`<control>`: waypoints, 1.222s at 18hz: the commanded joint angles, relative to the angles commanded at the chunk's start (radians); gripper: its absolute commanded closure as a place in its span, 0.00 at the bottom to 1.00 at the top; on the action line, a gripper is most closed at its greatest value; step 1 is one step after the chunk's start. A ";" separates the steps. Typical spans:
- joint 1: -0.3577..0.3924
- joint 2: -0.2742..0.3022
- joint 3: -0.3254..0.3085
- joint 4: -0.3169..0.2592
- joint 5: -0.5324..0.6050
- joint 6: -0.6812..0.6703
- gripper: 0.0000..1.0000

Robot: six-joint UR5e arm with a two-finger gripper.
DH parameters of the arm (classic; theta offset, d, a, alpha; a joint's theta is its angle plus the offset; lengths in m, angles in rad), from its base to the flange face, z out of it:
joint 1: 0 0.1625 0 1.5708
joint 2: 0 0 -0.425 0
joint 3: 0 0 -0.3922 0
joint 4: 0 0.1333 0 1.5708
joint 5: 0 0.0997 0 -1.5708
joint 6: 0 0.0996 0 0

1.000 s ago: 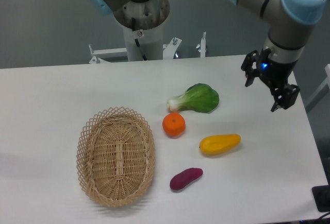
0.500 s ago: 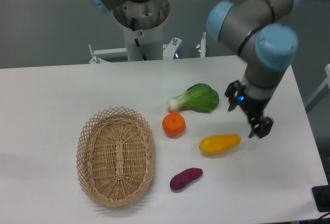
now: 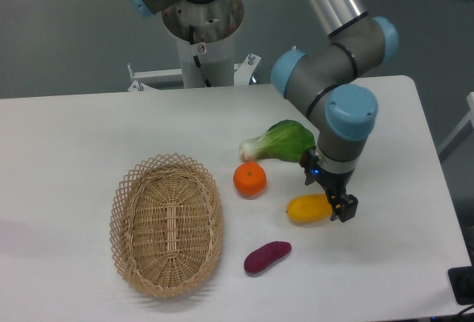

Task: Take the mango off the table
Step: 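Move the gripper down and toward the yellow mango, then close the gripper around the yellow mango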

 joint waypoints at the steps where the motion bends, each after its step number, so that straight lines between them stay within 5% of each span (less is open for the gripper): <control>1: 0.000 -0.002 -0.008 0.003 0.035 0.001 0.00; 7: -0.021 -0.025 -0.009 0.024 0.080 -0.014 0.00; 13: -0.034 -0.044 -0.058 0.123 0.081 -0.017 0.00; 19: -0.037 -0.060 -0.063 0.132 0.080 -0.034 0.00; 20: -0.035 -0.060 -0.061 0.132 0.080 -0.034 0.05; 22: -0.035 -0.054 -0.060 0.135 0.077 -0.051 0.44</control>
